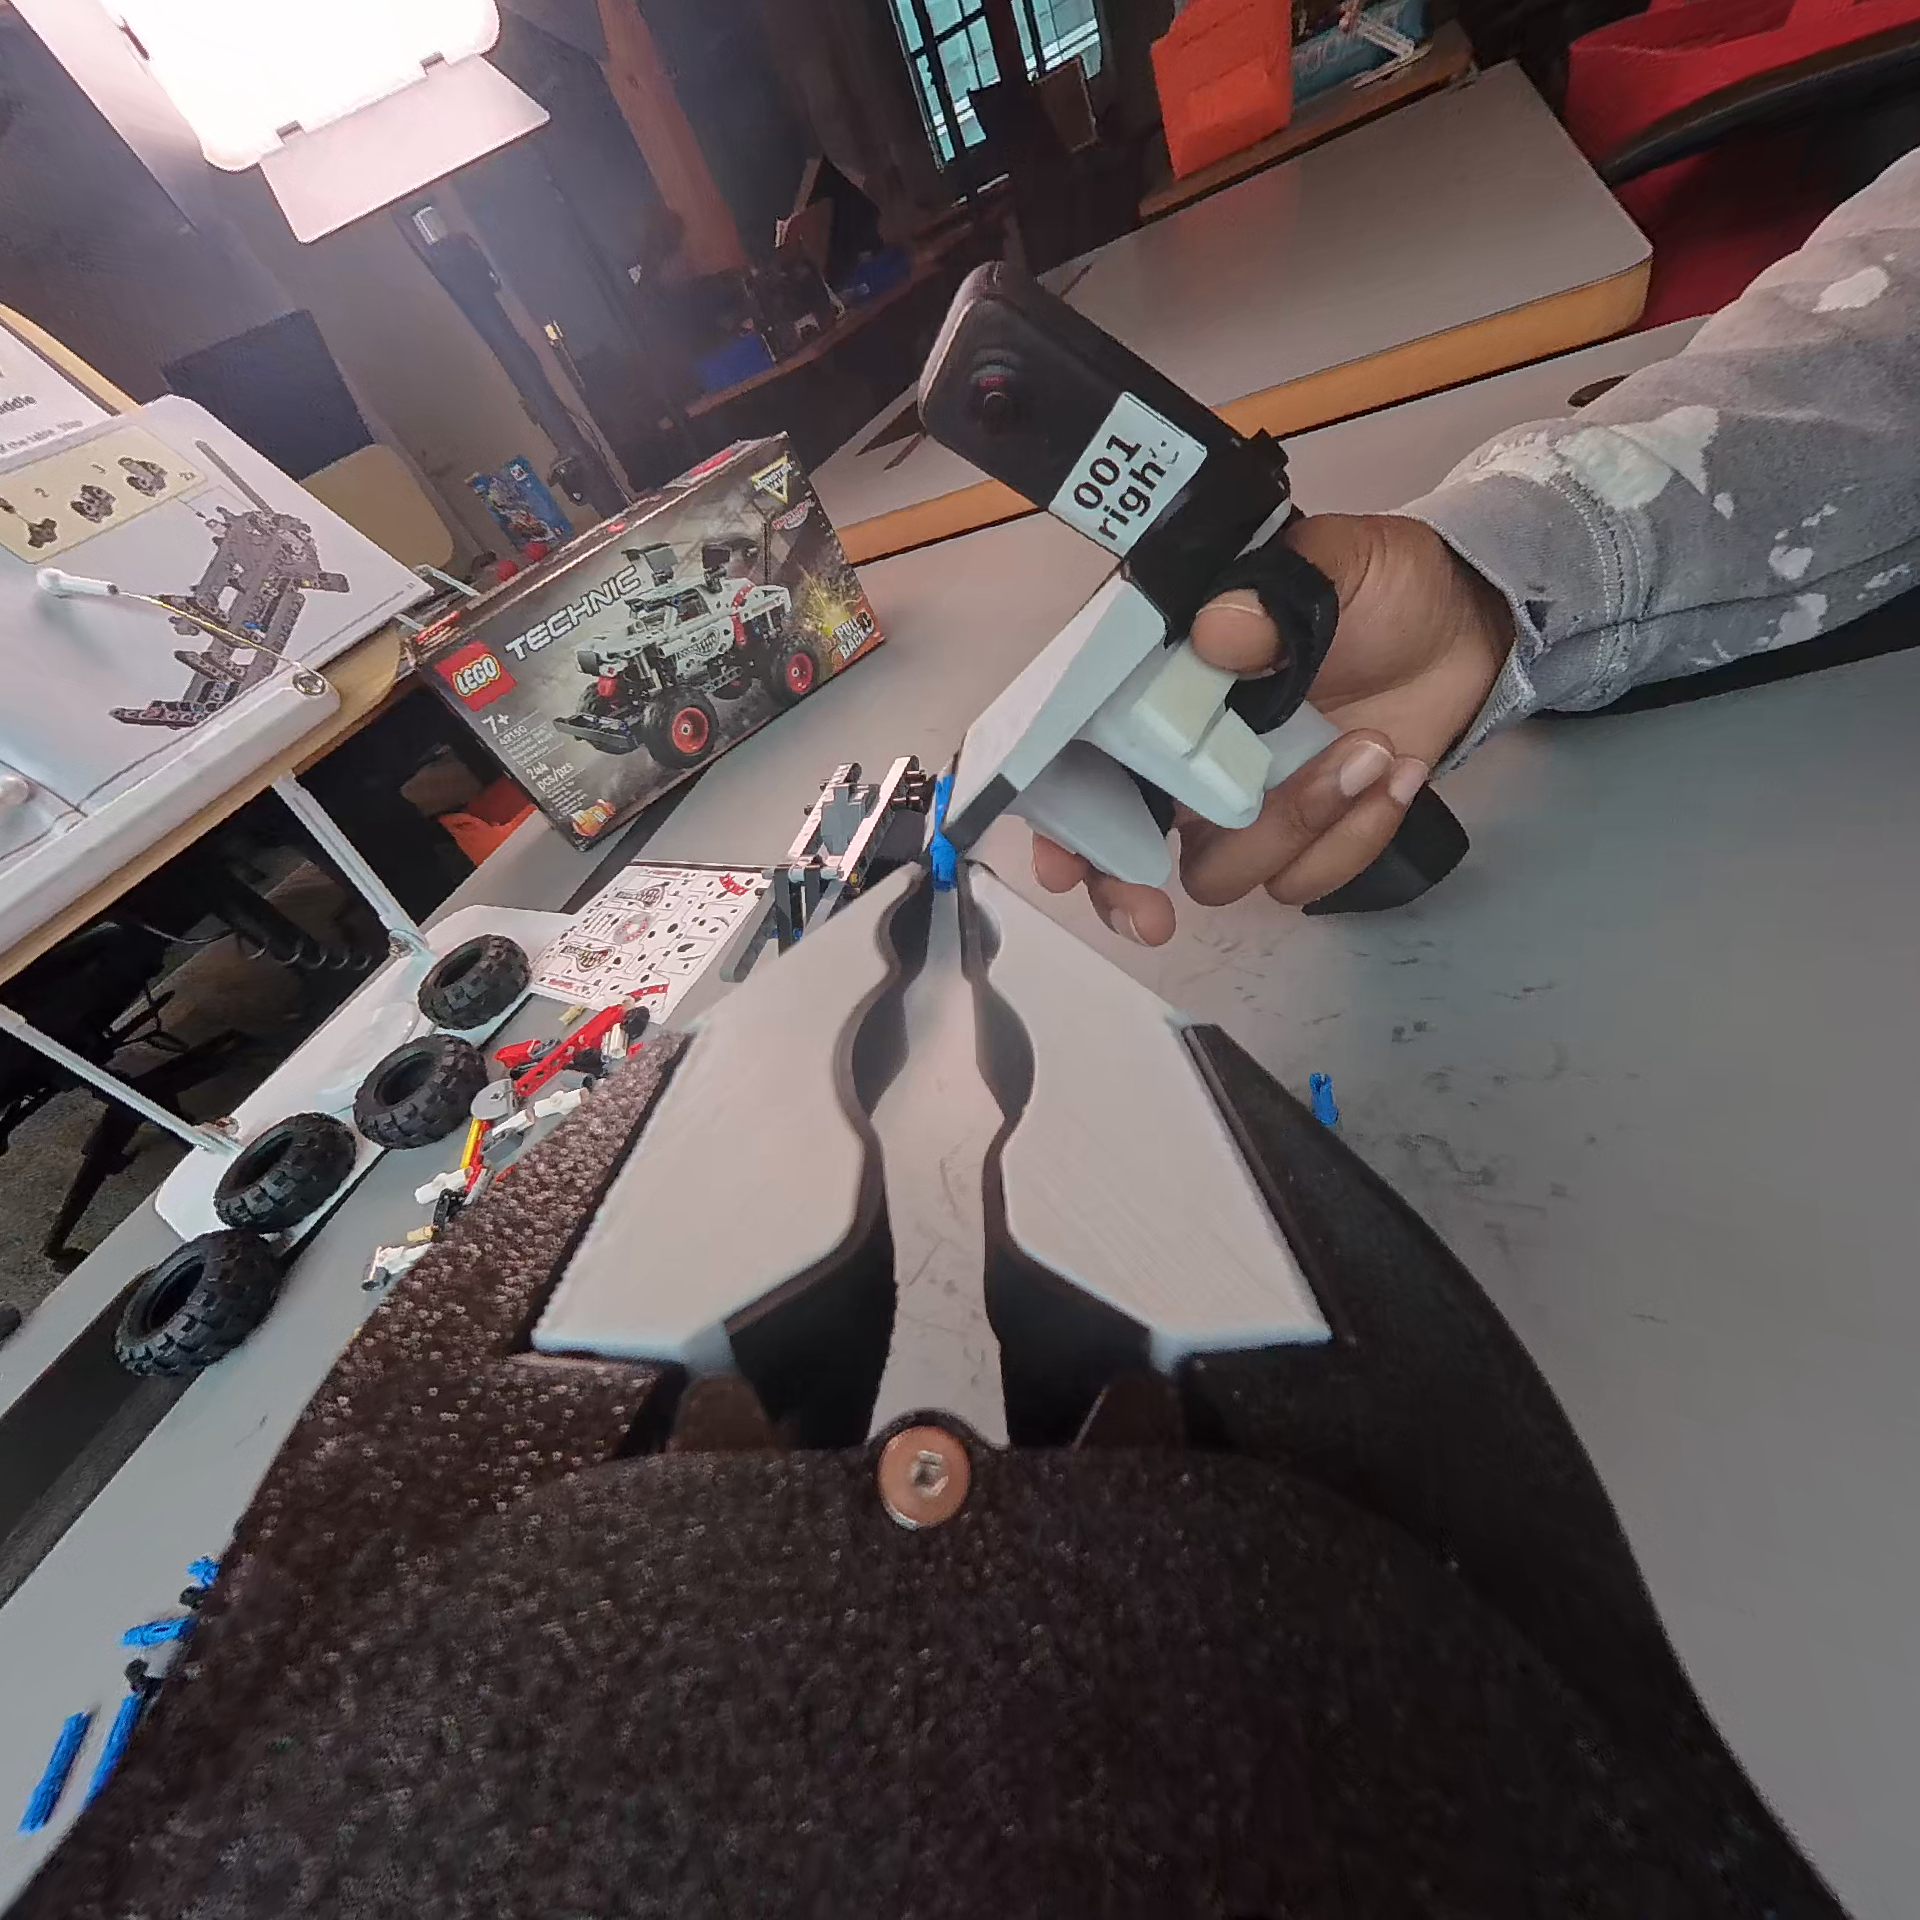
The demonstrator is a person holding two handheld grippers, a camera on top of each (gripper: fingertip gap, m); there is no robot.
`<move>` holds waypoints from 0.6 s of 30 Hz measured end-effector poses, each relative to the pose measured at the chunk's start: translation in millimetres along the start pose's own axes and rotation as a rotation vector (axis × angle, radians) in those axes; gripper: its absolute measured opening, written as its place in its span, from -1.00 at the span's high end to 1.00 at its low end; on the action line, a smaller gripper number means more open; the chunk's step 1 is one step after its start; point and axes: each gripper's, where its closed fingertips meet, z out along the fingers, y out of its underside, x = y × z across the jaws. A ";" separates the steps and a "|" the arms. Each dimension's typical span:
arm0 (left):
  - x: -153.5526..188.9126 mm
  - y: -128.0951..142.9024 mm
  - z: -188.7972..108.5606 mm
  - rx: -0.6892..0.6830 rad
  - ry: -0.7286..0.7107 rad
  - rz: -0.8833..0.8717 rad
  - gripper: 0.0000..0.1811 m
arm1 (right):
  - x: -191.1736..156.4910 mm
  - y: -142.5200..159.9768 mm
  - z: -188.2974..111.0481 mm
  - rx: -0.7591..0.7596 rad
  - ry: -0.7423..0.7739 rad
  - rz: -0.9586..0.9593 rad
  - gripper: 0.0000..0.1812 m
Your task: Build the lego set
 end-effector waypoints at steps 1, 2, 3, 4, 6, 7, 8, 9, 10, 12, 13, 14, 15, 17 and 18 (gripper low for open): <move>0.8 0.4 0.0 -0.005 0.006 0.004 0.93 | -0.3 0.8 -0.3 -0.013 0.001 -0.015 0.95; 1.6 0.7 -0.3 -0.007 0.015 0.002 0.93 | -0.8 1.6 -0.6 -0.031 0.004 -0.037 0.95; 2.8 0.8 -0.4 -0.009 0.028 -0.003 0.93 | -1.6 2.6 -1.0 -0.053 0.008 -0.069 0.95; 4.0 1.0 -0.8 -0.009 0.041 -0.006 0.93 | -3.6 3.1 -1.7 -0.076 0.007 -0.108 0.94; 6.4 0.3 -1.7 -0.005 0.063 -0.011 0.93 | -7.7 4.3 -4.1 -0.127 0.008 -0.199 0.90; 8.1 0.1 -1.7 -0.006 0.075 -0.011 0.93 | -9.0 6.1 -5.4 -0.157 0.013 -0.250 0.90; 9.9 0.3 -1.4 -0.009 0.083 -0.009 0.93 | -9.1 7.8 -6.6 -0.181 0.025 -0.295 0.91; 11.5 0.8 -0.7 -0.013 0.088 -0.005 0.93 | -8.7 9.1 -7.6 -0.197 0.036 -0.326 0.92; 12.9 1.5 0.0 -0.017 0.092 -0.002 0.93 | -8.6 10.0 -8.5 -0.204 0.040 -0.343 0.93; 15.3 2.4 0.8 -0.020 0.104 -0.004 0.93 | -7.6 11.0 -9.5 -0.209 0.046 -0.352 0.95; 15.9 2.7 0.9 -0.022 0.109 -0.006 0.93 | -7.4 11.7 -9.7 -0.213 0.046 -0.357 0.95; 16.6 3.3 1.0 -0.026 0.115 -0.006 0.93 | -7.0 12.7 -9.9 -0.221 0.047 -0.364 0.96; 16.9 3.9 0.9 -0.029 0.118 -0.006 0.93 | -6.5 13.8 -10.2 -0.232 0.050 -0.375 0.96; 19.1 5.5 1.0 -0.037 0.135 -0.010 0.93 | -6.2 17.1 -11.5 -0.264 0.051 -0.410 0.96; 21.9 7.6 1.3 -0.046 0.157 -0.018 0.93 | -5.6 20.7 -12.7 -0.294 0.051 -0.433 0.96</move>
